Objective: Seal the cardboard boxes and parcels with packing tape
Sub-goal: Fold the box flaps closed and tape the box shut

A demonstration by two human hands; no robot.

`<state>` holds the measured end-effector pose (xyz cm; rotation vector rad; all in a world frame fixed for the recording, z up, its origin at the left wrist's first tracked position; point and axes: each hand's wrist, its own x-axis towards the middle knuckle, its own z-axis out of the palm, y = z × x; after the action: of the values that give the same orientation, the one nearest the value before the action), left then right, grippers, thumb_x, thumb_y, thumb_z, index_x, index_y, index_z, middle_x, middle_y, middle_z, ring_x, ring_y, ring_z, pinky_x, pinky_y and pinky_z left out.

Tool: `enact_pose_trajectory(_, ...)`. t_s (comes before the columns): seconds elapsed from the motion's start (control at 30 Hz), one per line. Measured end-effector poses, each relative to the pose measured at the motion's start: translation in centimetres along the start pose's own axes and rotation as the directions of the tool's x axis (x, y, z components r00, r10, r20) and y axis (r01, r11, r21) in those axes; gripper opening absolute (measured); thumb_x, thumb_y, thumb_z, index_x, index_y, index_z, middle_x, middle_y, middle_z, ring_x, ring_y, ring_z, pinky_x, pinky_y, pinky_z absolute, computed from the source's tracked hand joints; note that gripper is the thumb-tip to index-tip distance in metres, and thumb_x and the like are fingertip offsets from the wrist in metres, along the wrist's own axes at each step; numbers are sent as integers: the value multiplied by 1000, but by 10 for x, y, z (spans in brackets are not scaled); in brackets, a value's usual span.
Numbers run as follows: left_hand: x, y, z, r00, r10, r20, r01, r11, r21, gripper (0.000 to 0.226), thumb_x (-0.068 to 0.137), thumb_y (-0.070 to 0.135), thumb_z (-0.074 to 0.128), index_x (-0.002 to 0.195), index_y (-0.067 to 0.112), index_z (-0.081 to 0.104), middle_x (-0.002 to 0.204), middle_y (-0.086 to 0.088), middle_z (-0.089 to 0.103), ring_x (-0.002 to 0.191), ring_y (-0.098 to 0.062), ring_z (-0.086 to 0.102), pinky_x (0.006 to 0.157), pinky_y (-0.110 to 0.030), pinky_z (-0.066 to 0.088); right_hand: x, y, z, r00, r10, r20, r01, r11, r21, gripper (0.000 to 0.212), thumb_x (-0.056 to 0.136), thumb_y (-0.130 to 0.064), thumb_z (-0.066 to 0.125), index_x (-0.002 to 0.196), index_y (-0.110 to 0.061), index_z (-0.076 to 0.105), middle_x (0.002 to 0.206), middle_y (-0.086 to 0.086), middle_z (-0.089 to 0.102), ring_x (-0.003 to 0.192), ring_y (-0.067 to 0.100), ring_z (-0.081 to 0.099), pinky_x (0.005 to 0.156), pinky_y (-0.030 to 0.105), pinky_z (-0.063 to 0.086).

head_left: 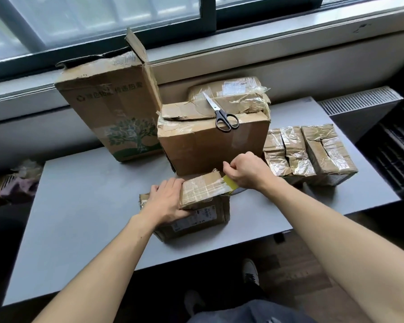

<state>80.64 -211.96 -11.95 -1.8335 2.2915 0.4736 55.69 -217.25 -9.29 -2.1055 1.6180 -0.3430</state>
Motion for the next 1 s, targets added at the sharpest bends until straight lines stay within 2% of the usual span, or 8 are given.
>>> enact_pose_trajectory(0.07,-2,1,1,1000,-7,-20,7,1000,-3,83,80,63,66,143,24,28,136,-1,43,122,-21,39,104,-44,29,1,-8,-8,997,-68,-19,65,988,-143,56,99,-39,47,53,-8,54,47,-1,44,50,24,47,56,29,35)
enact_pose_trajectory(0.17,-4,3,4,999,-14,-40,14,1000,-1,80,81,62,65,142,25,29,134,0,44,120,-21,40,101,-43,30,5,-18,-24,988,-144,-64,120,949,-291,53,97,-40,45,53,-11,48,49,-2,37,59,28,46,60,31,34)
enact_pose_trajectory(0.23,-4,3,4,999,-24,-48,24,1000,-7,78,81,61,65,141,26,29,133,0,44,120,-21,40,100,-43,30,8,-28,-34,981,-179,-68,149,938,-314,54,97,-40,44,51,-12,44,49,-2,37,58,29,47,60,31,34)
enact_pose_trajectory(0.4,-5,7,0,998,-46,-53,43,997,-64,81,78,63,68,141,28,32,132,2,46,119,-20,41,99,-43,30,14,-42,-48,959,-271,-83,224,904,-365,51,96,-39,44,53,-13,49,48,-3,38,57,27,51,59,30,33)
enact_pose_trajectory(0.57,-12,3,1,991,-24,-129,8,992,-124,81,73,64,70,139,30,36,131,6,52,117,-18,47,95,-40,35,19,-37,-46,966,-241,-96,198,924,-326,53,96,-37,45,49,-12,44,48,-2,42,56,27,53,58,31,37)
enact_pose_trajectory(0.67,-15,0,2,988,12,-154,-30,993,-115,80,73,62,71,137,26,38,126,5,47,110,-18,49,95,-38,36,21,-29,-41,977,-203,-68,170,930,-327,52,96,-38,45,50,-12,45,53,2,49,58,29,52,59,32,43)
enact_pose_trajectory(0.87,-18,0,6,983,33,-182,-51,994,-95,80,74,62,71,136,24,39,120,3,43,103,-19,50,96,-37,38,13,-2,-9,997,-72,14,72,945,-318,46,97,-38,45,58,-14,51,66,6,51,68,32,51,61,32,37)
enact_pose_trajectory(1.0,-17,-2,9,985,41,-168,-55,996,-75,80,74,63,69,135,24,38,120,3,42,104,-19,50,95,-38,38,6,11,14,996,32,81,-12,972,-234,49,99,-39,44,58,-14,56,56,-2,50,60,26,52,58,30,39)
